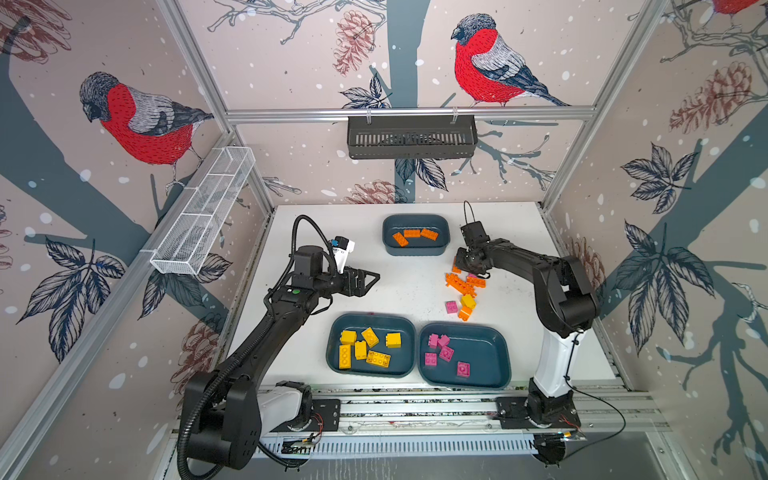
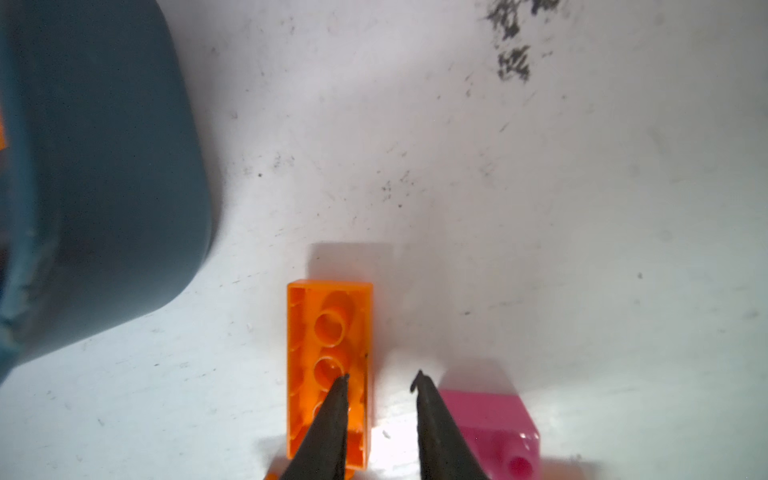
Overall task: Sort the legos into containers by color
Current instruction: 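Grasp the orange 2x4 brick with the right gripper and lift, then carry the orange brick into the far bin and release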
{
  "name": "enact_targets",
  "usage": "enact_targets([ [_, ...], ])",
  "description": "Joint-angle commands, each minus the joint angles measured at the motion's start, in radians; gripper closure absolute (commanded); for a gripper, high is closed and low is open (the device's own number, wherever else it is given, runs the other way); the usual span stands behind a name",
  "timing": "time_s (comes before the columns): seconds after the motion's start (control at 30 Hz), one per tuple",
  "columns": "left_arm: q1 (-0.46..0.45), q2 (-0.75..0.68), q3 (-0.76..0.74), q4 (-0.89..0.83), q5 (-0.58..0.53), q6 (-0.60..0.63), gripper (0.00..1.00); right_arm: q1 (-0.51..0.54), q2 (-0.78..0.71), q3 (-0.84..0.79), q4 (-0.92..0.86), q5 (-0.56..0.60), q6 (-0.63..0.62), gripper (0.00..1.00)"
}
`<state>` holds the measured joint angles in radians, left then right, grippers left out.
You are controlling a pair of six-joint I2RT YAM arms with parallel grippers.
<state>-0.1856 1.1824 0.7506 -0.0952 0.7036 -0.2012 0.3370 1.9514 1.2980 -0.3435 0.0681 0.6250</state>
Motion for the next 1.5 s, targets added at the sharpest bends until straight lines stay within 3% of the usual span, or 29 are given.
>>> enact_targets([
  [0.0, 0.003, 0.000, 0.005, 0.006, 0.015, 0.019, 0.04, -0.003, -0.015, 0.003, 0.001, -0.007, -0.005, 0.68],
  [0.1, 0.003, -0.001, 0.008, -0.003, 0.013, 0.018, 0.04, -0.006, -0.021, 0.000, 0.059, -0.060, 0.018, 0.61],
  [0.23, 0.005, -0.011, 0.009, -0.026, 0.005, 0.023, 0.04, -0.006, 0.020, 0.039, 0.038, -0.068, -0.007, 0.40],
  [0.33, 0.007, -0.015, 0.003, -0.025, 0.004, 0.022, 0.04, -0.010, 0.033, 0.043, 0.042, -0.071, -0.024, 0.37],
  [0.5, 0.008, -0.012, 0.002, -0.016, 0.007, 0.023, 0.04, -0.002, 0.078, 0.070, 0.024, -0.065, -0.044, 0.44],
  [0.6, 0.008, -0.012, 0.007, -0.028, 0.006, 0.026, 0.04, 0.013, 0.100, 0.092, -0.011, -0.004, -0.066, 0.51],
  [0.77, 0.009, -0.013, 0.003, -0.031, 0.005, 0.028, 0.04, 0.039, 0.129, 0.108, -0.064, 0.102, -0.102, 0.55],
  [0.97, 0.012, -0.021, 0.004, -0.036, 0.004, 0.034, 0.04, 0.035, 0.089, 0.117, -0.086, 0.139, -0.136, 0.74],
  [1.27, 0.014, -0.026, 0.010, -0.019, 0.011, 0.029, 0.04, 0.047, 0.018, 0.283, -0.053, 0.017, -0.171, 0.78],
  [1.47, 0.015, -0.023, 0.015, -0.006, 0.016, 0.035, 0.04, 0.100, 0.209, 0.569, -0.099, -0.050, -0.189, 0.76],
])
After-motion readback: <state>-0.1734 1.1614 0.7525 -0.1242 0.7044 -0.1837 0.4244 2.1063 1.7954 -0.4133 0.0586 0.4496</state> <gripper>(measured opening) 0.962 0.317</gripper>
